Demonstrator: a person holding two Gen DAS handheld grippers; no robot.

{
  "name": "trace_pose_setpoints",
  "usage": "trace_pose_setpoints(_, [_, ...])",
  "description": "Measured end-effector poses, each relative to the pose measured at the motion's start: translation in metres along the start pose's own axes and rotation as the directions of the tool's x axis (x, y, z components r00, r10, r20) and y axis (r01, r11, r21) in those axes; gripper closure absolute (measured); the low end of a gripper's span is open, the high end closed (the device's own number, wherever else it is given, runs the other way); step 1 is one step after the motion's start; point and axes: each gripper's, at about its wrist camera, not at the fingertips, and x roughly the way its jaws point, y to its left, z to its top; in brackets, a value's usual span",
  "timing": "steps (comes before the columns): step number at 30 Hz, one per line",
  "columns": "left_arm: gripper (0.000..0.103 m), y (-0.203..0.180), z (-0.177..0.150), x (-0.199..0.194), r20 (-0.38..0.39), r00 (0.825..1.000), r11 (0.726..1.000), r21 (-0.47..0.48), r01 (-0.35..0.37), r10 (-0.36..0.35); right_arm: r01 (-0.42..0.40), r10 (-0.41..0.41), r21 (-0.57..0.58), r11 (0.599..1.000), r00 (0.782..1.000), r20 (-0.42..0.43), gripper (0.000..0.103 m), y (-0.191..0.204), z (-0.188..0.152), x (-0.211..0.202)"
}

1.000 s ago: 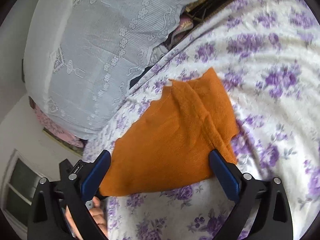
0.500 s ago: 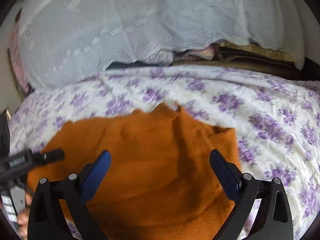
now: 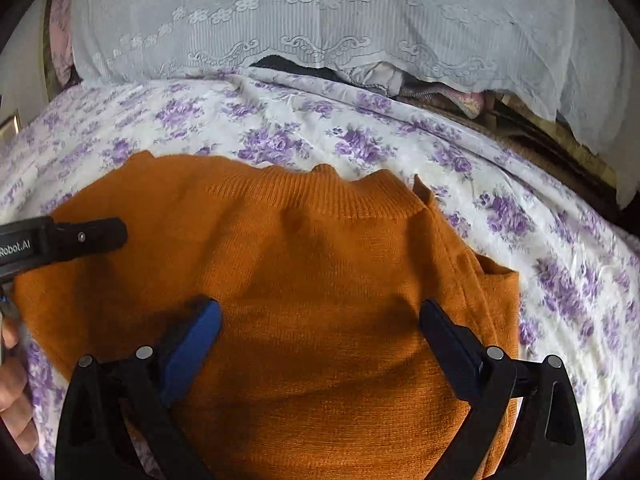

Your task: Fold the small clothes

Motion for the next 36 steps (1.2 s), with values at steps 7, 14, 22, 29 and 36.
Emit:
trace_pose_setpoints(7, [0.058,-0.001,0.002,-0.002,0.008,1.000,1.000,0.004,-0.001,0.001,0.089,-0.086,-0.062,0.994,0.995,0.056,0.004,0.017,0.020,-0.004])
trace_pose_setpoints(14, [0.057,0.006,0.004,0.005,-0.018,0.999,0.999,-0.025,0.027,-0.027,-0.020,0.018,0.066,0.998,0.999,0.032,0.004,-0.011,0.007,-0.007])
trace_pose_setpoints(22, [0.070,0.002,0.004,-0.001,-0.005,1.000,1.000,-0.006,0.026,-0.026,-0.049,0.048,-0.091,0.995,0.999,-0.017,0.004,0.015,-0.017,-0.027])
trace_pose_setpoints(29, [0.067,0.006,0.004,0.005,-0.015,1.000,0.999,-0.020,0.024,-0.025,0.075,-0.076,-0.080,0.994,0.997,-0.019,0.004,0.014,0.032,0.020])
trace_pose_setpoints(36, [0.067,0.005,0.004,0.006,-0.019,0.999,0.999,-0.017,0.026,-0.027,-0.036,0.037,0.120,0.992,0.999,-0.004,0.004,-0.021,0.017,0.012])
